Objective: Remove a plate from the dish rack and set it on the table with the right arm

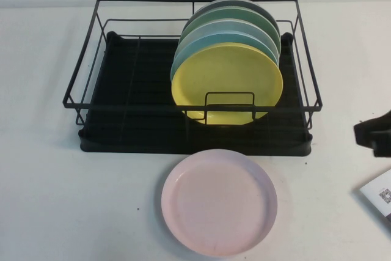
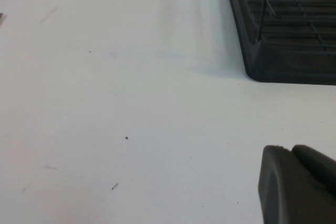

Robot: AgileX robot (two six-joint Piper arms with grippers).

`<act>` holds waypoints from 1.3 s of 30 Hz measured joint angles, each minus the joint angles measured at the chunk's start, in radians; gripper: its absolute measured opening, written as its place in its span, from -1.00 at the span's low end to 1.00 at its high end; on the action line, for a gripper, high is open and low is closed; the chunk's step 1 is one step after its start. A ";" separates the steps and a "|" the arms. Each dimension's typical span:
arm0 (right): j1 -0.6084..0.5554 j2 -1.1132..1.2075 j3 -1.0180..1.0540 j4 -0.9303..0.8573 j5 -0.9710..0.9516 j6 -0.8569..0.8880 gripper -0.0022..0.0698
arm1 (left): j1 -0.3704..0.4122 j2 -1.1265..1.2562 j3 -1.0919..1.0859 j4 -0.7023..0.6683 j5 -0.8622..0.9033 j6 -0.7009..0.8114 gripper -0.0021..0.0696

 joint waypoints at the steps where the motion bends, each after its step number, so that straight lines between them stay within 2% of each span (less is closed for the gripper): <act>1: 0.000 -0.032 0.000 -0.012 0.010 0.000 -0.98 | 0.000 0.000 0.000 0.000 0.000 0.000 -0.96; 8: 0.000 -0.232 0.018 -0.051 0.186 0.000 -0.99 | 0.000 0.000 0.000 0.000 0.000 0.000 -0.96; 15: 0.000 -0.323 0.150 -0.108 0.170 -0.002 -0.99 | 0.000 0.000 0.000 0.000 0.000 0.000 -0.96; 18: 0.000 -0.351 0.255 -0.112 0.082 -0.002 -0.99 | 0.000 0.000 0.000 0.000 0.000 0.000 -0.96; 22: -0.008 -0.386 0.426 -0.140 -0.143 -0.002 -0.99 | 0.000 0.000 0.000 0.000 0.000 0.000 -0.96; 32: -0.270 -0.618 0.906 -0.146 -0.810 -0.002 -0.99 | 0.000 0.000 0.000 0.000 0.000 0.000 -0.96; 34: -0.302 -0.680 0.971 -0.146 -0.862 -0.002 -0.99 | 0.000 0.000 0.000 0.000 0.000 0.000 -0.96; 39: -0.339 -0.843 0.995 -0.175 -0.766 -0.002 -0.99 | 0.000 0.000 0.000 0.000 0.000 0.000 -0.96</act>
